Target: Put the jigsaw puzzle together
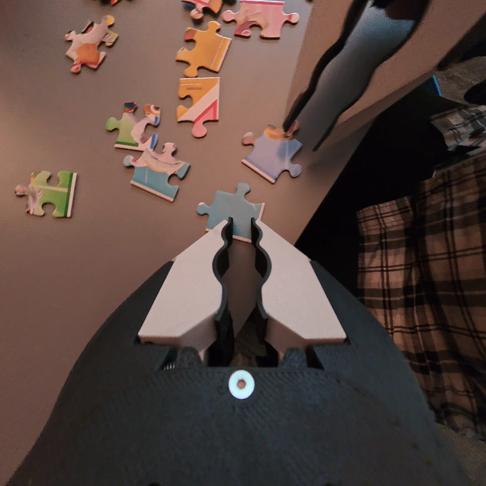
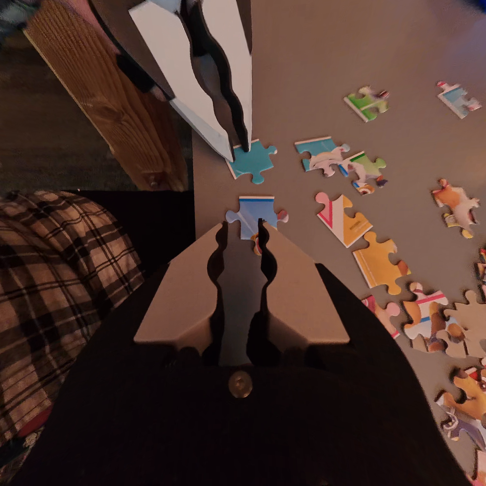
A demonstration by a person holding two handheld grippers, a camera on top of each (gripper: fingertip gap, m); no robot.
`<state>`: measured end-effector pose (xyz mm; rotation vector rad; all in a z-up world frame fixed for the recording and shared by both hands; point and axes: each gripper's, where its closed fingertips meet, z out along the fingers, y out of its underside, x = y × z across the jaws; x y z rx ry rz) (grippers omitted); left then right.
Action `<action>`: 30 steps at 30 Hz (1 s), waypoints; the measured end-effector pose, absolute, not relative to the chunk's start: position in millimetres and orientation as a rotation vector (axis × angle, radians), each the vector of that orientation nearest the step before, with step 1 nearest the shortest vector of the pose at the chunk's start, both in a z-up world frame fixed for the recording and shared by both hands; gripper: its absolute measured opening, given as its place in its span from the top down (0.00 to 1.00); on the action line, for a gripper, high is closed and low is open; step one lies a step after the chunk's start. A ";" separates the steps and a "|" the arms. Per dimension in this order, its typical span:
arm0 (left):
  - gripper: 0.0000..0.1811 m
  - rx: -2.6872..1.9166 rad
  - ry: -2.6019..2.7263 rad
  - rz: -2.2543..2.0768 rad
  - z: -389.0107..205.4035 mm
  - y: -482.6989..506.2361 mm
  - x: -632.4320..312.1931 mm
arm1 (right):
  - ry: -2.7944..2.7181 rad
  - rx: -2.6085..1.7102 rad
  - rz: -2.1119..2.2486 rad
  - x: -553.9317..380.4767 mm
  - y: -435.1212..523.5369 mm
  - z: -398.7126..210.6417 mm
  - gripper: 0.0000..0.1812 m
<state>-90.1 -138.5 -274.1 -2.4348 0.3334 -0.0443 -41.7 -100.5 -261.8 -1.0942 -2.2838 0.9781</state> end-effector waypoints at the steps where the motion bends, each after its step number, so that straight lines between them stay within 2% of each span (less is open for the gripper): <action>1: 0.93 -2.429 0.361 -0.059 -274.2 -138.5 -86.2 | -2.312 -1.112 0.941 -42.1 -99.3 -268.0 0.88; 7: 0.94 -2.402 0.486 -0.098 -274.2 -138.4 -73.4 | -2.368 -1.146 0.872 -39.5 -88.0 -274.4 0.94; 20: 0.93 -2.332 0.679 -0.170 -274.2 -120.5 -50.3 | -2.461 -1.159 0.734 -21.1 -52.2 -275.0 0.94; 22: 0.89 -2.332 0.673 -0.161 -273.6 -118.6 -52.2 | -2.453 -1.157 0.732 -20.8 -51.4 -273.4 0.89; 30: 0.83 -2.309 0.580 -0.159 -272.7 -120.5 -63.5 | -2.366 -1.175 0.787 -16.7 -41.2 -254.7 0.89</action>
